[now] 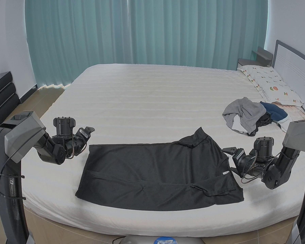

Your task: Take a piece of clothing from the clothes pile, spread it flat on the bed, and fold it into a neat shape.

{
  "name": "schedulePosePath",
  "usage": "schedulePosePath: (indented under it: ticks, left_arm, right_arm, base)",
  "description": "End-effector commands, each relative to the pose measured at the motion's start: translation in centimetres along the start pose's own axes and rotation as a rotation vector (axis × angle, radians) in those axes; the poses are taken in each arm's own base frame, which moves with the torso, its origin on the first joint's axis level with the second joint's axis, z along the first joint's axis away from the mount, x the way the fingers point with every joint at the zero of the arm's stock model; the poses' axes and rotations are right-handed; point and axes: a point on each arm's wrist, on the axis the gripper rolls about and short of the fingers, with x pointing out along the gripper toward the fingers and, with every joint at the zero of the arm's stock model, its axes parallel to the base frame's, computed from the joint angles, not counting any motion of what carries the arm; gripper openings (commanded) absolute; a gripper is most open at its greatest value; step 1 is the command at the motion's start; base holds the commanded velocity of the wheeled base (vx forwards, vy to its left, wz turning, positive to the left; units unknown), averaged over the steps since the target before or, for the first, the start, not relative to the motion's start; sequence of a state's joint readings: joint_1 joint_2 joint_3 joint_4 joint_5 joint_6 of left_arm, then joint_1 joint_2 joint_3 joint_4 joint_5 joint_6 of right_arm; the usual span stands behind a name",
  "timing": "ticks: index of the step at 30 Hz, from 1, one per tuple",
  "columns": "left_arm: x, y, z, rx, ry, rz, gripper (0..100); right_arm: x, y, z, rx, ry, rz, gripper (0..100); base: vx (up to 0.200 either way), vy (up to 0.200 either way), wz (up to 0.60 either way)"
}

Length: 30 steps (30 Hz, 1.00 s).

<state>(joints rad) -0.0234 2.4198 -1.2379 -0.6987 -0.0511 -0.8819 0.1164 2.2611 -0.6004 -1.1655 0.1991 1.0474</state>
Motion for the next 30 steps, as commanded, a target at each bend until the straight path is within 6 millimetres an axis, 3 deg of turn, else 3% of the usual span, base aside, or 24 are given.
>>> schedulePosePath:
  ticks: [1, 7, 30]
  left_arm:
    - [4.5, 2.2, -0.3, 0.086, 0.054, 0.061, 100]
    - [6.5, 2.7, -0.5, 0.135, 0.060, 0.067, 100]
    - [6.3, 1.8, -1.7, 0.201, 0.084, 0.049, 100]
  right_arm:
    - [0.6, -1.0, -0.3, 0.025, 0.025, -0.001, 100]
    - [0.5, -1.1, -0.5, 0.026, 0.030, -0.005, 100]
    - [0.5, -1.1, -0.6, 0.027, 0.036, -0.006, 100]
  base:
    - [0.000, 0.000, 0.00]
    - [0.000, 0.000, 0.00]
    - [0.000, 0.000, 0.00]
